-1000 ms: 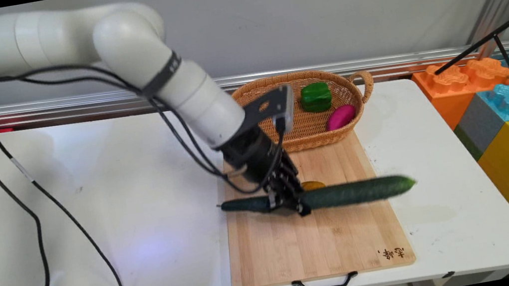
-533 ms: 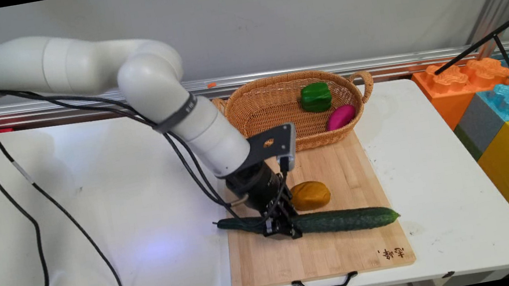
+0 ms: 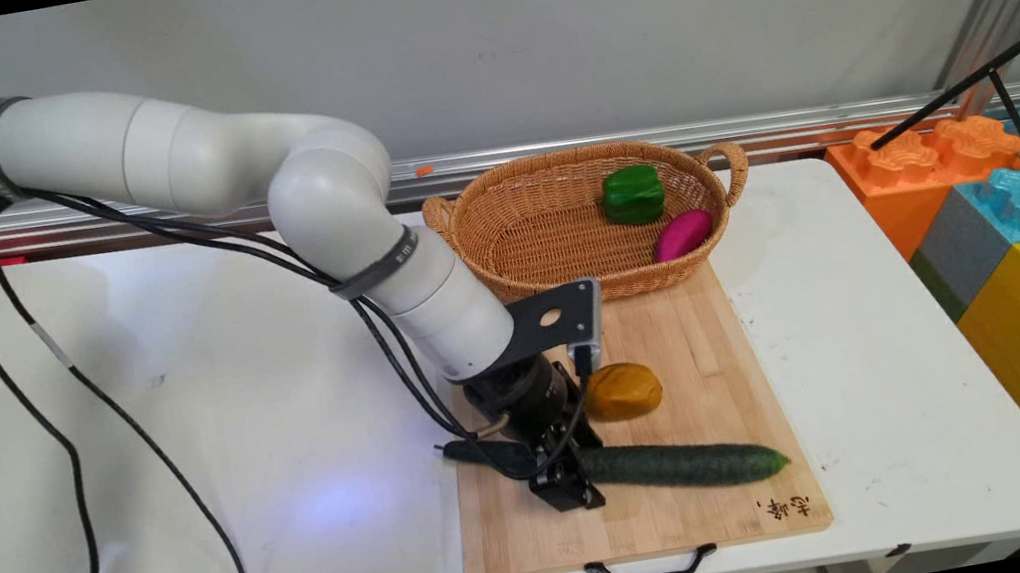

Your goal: Place the picked object on the cutting board

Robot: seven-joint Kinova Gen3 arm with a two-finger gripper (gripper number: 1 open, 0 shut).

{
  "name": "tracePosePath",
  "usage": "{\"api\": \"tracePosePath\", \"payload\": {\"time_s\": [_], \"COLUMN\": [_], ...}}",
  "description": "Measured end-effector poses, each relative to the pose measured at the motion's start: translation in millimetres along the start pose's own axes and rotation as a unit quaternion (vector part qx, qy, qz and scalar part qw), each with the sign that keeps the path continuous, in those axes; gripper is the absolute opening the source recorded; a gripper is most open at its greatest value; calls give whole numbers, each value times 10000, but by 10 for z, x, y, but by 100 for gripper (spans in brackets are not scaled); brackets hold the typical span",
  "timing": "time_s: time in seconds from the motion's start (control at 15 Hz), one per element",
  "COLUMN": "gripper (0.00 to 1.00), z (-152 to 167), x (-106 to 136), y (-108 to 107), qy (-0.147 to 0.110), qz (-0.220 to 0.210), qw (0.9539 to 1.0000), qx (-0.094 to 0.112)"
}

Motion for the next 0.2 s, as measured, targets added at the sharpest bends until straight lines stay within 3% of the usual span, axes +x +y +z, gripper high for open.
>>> {"api": "tracePosePath", "payload": {"time_s": [0.2], "gripper": [100], "z": [51], "x": [2], "y": [2], "qy": [-12], "qz": [-45], "qw": [10000], "qx": [11]}}
